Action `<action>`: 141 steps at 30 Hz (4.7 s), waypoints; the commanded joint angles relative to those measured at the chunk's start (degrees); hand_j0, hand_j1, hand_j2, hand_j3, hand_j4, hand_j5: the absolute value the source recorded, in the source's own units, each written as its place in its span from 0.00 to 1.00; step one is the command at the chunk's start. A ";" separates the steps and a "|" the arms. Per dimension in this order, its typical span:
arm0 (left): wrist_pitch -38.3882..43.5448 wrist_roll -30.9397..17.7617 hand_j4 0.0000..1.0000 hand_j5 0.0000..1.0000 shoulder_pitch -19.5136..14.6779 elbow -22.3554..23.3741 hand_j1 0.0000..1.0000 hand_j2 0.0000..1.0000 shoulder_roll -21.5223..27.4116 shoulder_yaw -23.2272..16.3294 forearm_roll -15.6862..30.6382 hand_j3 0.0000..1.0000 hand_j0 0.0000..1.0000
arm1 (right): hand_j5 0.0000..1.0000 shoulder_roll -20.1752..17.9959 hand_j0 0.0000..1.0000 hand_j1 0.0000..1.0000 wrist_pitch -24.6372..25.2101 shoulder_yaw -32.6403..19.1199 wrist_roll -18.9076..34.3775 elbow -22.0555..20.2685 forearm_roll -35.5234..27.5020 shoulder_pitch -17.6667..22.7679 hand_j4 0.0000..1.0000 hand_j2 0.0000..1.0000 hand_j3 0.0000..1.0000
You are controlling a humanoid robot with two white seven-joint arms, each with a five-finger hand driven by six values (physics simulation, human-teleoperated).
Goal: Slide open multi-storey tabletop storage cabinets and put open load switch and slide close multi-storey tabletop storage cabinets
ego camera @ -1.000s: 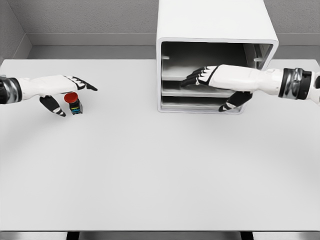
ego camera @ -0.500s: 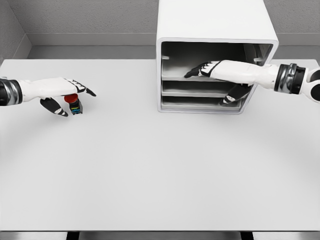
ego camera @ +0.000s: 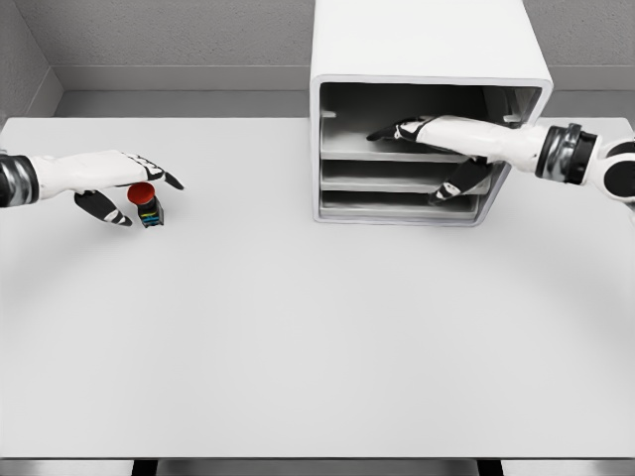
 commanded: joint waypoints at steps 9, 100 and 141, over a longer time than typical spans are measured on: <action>0.07 0.03 0.73 0.73 -0.09 0.53 0.73 0.73 -0.32 0.06 0.34 0.73 0.73 | 1.00 -3.81 1.00 1.00 -0.83 1.51 0.07 -6.65 5.65 0.70 1.00 1.00 1.00; 0.07 0.03 0.46 0.46 -6.42 -29.00 0.46 0.46 8.64 1.03 7.63 0.46 0.46 | 1.00 -25.60 1.00 1.00 -0.83 -0.07 -4.32 -31.18 5.39 3.87 1.00 1.00 1.00; 0.07 0.12 0.46 0.46 -13.62 -34.98 0.46 0.46 7.59 1.20 16.07 0.46 0.46 | 1.00 -26.75 1.00 1.00 -0.83 0.10 -4.94 -31.53 5.30 4.13 1.00 1.00 1.00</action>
